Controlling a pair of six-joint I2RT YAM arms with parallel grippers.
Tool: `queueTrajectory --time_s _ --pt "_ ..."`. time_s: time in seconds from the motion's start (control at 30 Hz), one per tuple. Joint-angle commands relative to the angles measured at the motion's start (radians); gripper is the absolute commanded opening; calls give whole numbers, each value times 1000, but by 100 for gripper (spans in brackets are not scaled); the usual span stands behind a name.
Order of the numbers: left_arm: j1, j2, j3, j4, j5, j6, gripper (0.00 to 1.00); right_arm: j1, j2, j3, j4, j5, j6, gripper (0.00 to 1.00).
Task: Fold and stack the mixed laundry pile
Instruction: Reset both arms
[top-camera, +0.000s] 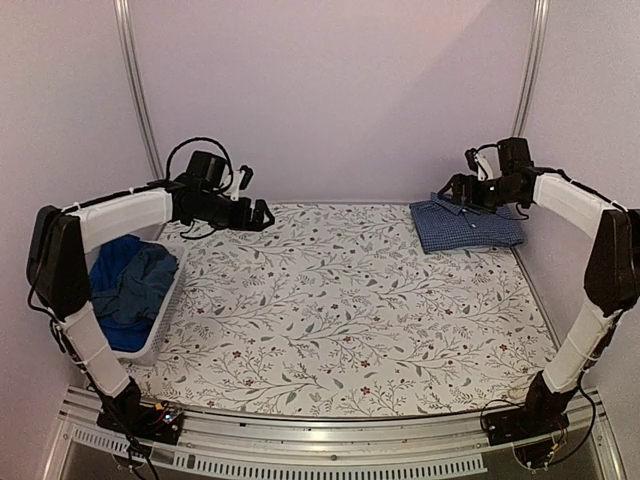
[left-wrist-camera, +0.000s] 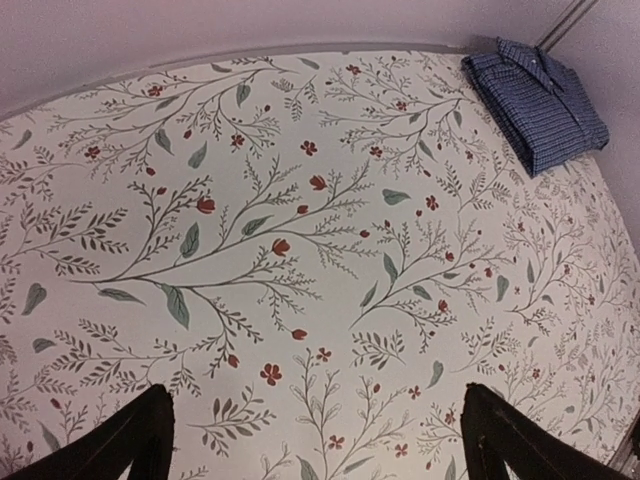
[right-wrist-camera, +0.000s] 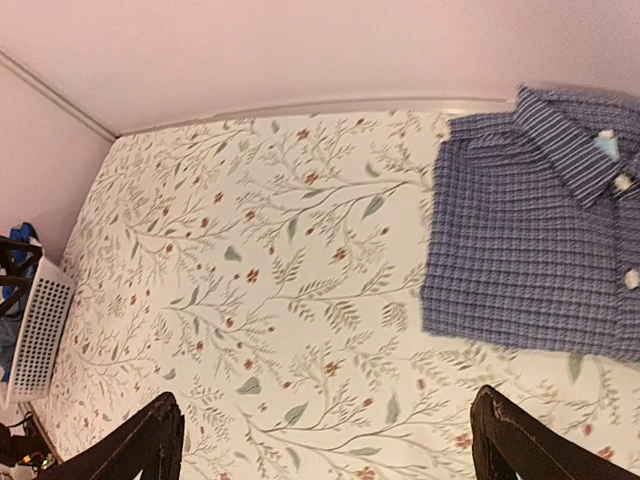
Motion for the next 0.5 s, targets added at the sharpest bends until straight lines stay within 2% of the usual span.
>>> queueTrajectory --time_s 0.0,0.23,0.37,0.47 --pt "-57 -75 -205 26 5 -28 100 108 -143 -297 160 -63 98 99" --pt "-130 -168 -467 181 27 -129 100 221 -319 -700 314 -31 181 99" --pt "-145 -177 -543 237 28 -145 100 241 -371 -778 342 -21 206 99" --pt "-148 -194 -543 246 15 -136 100 246 -397 -792 342 -22 211 99"
